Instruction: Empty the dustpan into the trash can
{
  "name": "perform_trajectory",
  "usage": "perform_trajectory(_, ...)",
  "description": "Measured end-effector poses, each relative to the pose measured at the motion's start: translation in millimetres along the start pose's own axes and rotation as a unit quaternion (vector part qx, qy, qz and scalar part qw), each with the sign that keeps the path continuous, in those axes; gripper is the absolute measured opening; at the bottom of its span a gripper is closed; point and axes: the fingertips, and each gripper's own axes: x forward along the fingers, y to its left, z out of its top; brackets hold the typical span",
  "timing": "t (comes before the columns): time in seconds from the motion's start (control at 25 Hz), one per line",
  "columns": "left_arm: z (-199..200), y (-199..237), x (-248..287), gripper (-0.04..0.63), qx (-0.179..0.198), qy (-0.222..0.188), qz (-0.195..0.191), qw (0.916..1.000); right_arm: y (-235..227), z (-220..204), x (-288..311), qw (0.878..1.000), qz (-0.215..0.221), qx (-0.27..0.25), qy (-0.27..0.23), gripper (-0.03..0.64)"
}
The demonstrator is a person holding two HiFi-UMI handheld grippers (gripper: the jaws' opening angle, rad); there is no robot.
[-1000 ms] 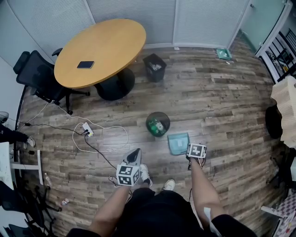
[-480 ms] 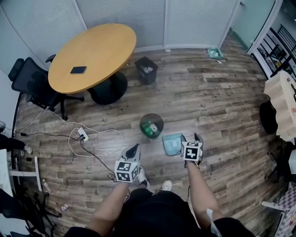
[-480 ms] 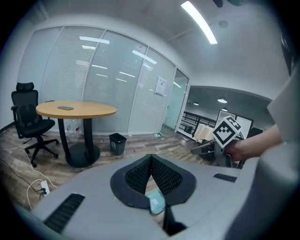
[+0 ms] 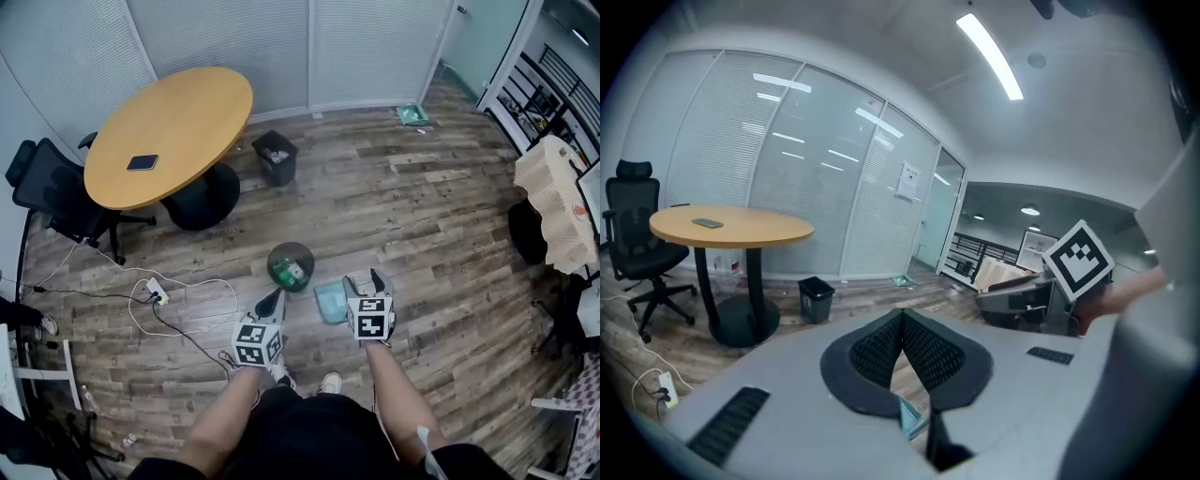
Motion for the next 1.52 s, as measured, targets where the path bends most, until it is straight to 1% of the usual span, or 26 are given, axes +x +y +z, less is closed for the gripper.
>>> perform_trajectory(0.08,5,-7,4,0.021,0.001,-0.002,-0.009,1.0000,5,3,-6,1.000,0.005,-0.003,-0.005,0.291)
perform_trajectory(0.12,7,-10,6,0.021,0.000,-0.003,-0.013,0.9999,7,5,-10,1.000,0.007,-0.006,-0.008,0.275)
perform_trajectory(0.28,15,-29,14,0.021,0.001,-0.005,-0.026,0.9996,4,11,-32,0.999,-0.011,-0.027,-0.028,0.069)
perform_trajectory(0.32,17,-35,17,0.021,0.003,-0.006,-0.031,0.9995,2,10,-36,0.999,-0.013,-0.029,-0.031,0.047)
perform_trajectory(0.4,20,-46,21,0.021,0.008,-0.008,-0.040,0.9992,2,9,-44,0.999,-0.011,-0.034,-0.041,0.025)
perform_trajectory(0.52,26,-60,24,0.021,0.015,-0.012,-0.051,0.9985,5,15,-57,0.997,-0.003,-0.040,-0.068,0.023)
perform_trajectory(0.64,32,-71,25,0.021,0.026,-0.016,-0.060,0.9977,8,27,-68,0.994,0.002,-0.035,-0.099,0.023)
perform_trajectory(0.92,42,-76,20,0.021,0.050,-0.027,-0.064,0.9963,15,57,-87,0.985,0.013,-0.034,-0.170,0.023)
perform_trajectory(1.08,47,-74,16,0.021,0.062,-0.032,-0.063,0.9956,21,67,-91,0.982,0.018,-0.040,-0.185,0.023)
perform_trajectory(1.52,64,-68,8,0.021,0.073,-0.055,-0.052,0.9945,28,79,-91,0.977,0.027,-0.037,-0.210,0.023)
